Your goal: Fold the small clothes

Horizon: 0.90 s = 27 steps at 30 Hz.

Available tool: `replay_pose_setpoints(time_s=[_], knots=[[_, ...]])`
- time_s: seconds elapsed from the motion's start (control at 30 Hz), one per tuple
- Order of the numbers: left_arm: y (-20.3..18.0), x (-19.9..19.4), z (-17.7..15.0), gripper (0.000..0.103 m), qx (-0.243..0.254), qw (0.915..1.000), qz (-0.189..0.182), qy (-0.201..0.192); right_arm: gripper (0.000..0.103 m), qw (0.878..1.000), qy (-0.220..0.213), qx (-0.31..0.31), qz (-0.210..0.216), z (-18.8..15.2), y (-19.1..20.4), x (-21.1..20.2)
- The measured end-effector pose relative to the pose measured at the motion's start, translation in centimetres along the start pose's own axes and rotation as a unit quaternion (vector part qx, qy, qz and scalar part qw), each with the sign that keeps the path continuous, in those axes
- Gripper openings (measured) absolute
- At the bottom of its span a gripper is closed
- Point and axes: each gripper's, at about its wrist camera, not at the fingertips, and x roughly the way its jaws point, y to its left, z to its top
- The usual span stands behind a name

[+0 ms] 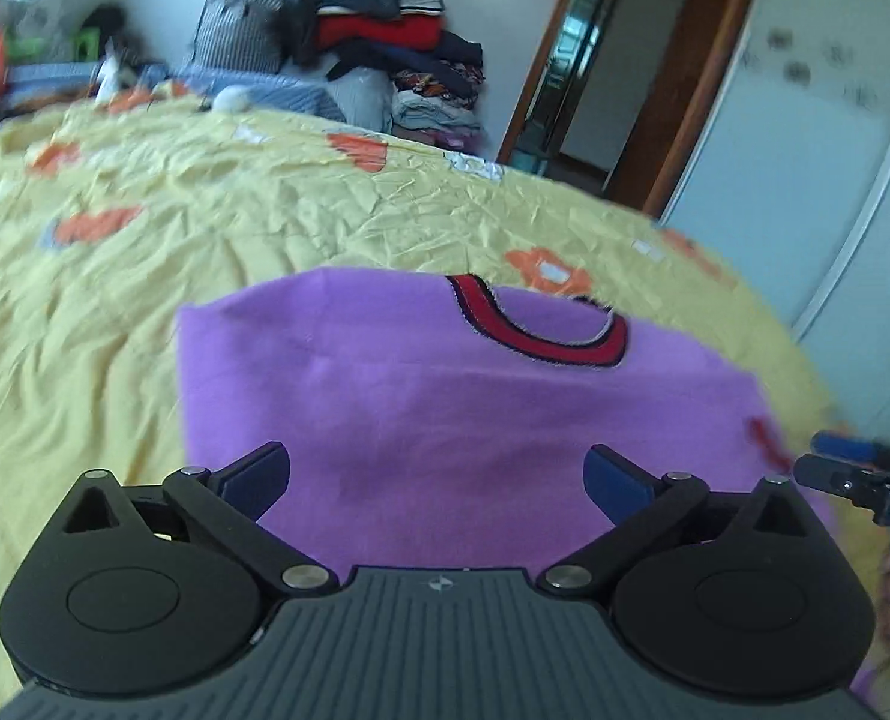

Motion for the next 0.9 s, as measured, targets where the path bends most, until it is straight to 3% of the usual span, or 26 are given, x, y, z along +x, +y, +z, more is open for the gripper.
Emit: replay_pose_setpoints(time_s=[0.03,0.1,0.2,0.27,0.3,0.37,0.43,0.47,0.53,0.57,0.6,0.63,0.7,0.8,0.9], knots=[[-0.7,1.3,-0.3,0.103,0.025,0.9996,0.009,0.009,0.103,0.999,0.018,-0.022,-0.020,-0.3,0.6,1.3],[-0.9,4.3,-0.9,0.099,0.052,0.9953,0.060,0.055,0.103,0.993,0.054,-0.077,-0.076,-1.4,1.1,3.6],[0.3,4.3,-2.2,0.102,0.085,0.9928,0.074,0.042,0.103,0.996,0.059,-0.013,-0.063,-2.0,-1.9,2.8],[1.2,2.1,-1.9,0.099,0.058,0.9941,0.081,0.042,0.103,0.994,0.061,-0.015,-0.092,-2.1,-2.2,0.7],[1.9,0.6,-2.0,0.099,0.030,0.9969,0.063,0.037,0.103,0.994,0.055,-0.011,-0.091,-2.5,-2.2,-0.6],[3.1,-2.8,-2.5,0.101,-0.028,0.9992,-0.016,0.023,0.103,0.998,0.046,0.011,-0.039,-3.6,-2.0,-3.4],[3.4,-4.9,-3.7,0.102,-0.059,0.9940,-0.090,0.022,0.103,0.999,0.040,0.015,0.006,-5.2,-0.8,-5.2],[3.1,-5.3,-4.5,0.102,-0.061,0.9922,-0.103,0.035,0.103,0.999,0.041,0.007,0.013,-6.1,0.2,-5.6],[2.3,-4.6,-6.1,0.101,-0.049,0.9893,-0.108,0.086,0.103,0.995,0.084,-0.046,0.016,-8.0,2.3,-5.5],[1.9,-4.1,-7.1,0.094,-0.036,0.9881,-0.097,0.114,0.103,0.991,0.099,-0.090,-0.003,-9.2,3.2,-5.4],[1.5,-4.7,-7.7,0.098,-0.008,0.9918,-0.082,0.097,0.103,0.990,0.082,-0.113,-0.016,-9.9,3.6,-6.4],[1.4,-5.1,-8.0,0.096,0.003,0.9919,-0.070,0.106,0.103,0.991,0.092,-0.100,-0.018,-10.2,3.1,-7.0],[2.4,-6.6,-8.3,0.097,-0.028,0.9912,-0.061,0.114,0.103,0.991,0.116,-0.070,-0.020,-10.7,1.7,-8.7],[4.0,-9.6,-9.7,0.102,-0.082,0.9878,-0.072,0.111,0.103,0.987,0.138,-0.069,-0.036,-11.9,0.6,-11.3],[4.3,-12.6,-11.8,0.103,-0.084,0.9866,-0.073,0.119,0.103,0.987,0.152,-0.035,-0.028,-13.4,-1.1,-14.6]])
